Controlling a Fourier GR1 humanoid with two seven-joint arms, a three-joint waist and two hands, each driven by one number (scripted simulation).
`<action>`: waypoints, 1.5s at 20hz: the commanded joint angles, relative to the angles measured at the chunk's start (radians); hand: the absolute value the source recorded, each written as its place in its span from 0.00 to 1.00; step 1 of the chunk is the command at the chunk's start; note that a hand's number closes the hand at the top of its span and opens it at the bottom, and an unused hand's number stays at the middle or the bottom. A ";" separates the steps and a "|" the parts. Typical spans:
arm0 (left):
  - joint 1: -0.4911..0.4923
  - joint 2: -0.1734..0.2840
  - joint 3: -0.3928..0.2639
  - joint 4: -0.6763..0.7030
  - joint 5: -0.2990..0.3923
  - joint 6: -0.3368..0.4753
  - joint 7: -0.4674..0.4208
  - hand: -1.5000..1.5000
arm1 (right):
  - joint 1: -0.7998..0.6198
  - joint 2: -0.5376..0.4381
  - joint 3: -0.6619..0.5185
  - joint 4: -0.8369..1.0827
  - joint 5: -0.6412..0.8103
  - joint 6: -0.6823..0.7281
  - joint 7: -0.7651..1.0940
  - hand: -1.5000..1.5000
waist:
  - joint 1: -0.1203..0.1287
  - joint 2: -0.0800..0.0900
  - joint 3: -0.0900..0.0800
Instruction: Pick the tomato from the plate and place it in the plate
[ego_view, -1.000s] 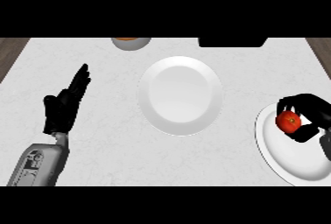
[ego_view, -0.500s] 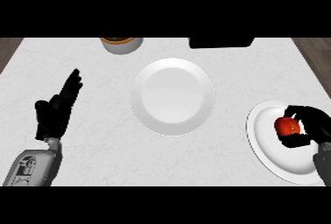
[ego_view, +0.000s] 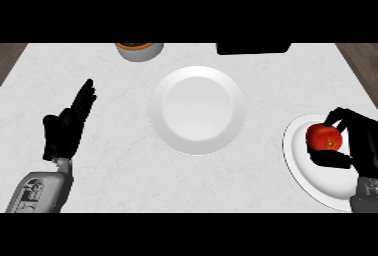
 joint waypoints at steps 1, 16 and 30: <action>-0.019 -0.025 -0.006 0.043 -0.010 0.010 -0.031 0.50 | 0.047 0.035 0.069 -0.288 0.036 0.026 0.072 1.00 | 0.015 0.009 0.001; -0.106 -0.058 -0.015 0.092 -0.039 -0.014 -0.041 0.50 | -0.395 0.315 0.295 0.084 0.085 0.032 0.307 1.00 | 0.056 0.022 0.003; -0.104 -0.064 -0.004 0.081 -0.041 -0.032 -0.036 0.50 | -0.749 0.318 0.347 0.799 -0.068 -0.207 0.412 1.00 | 0.088 0.031 0.003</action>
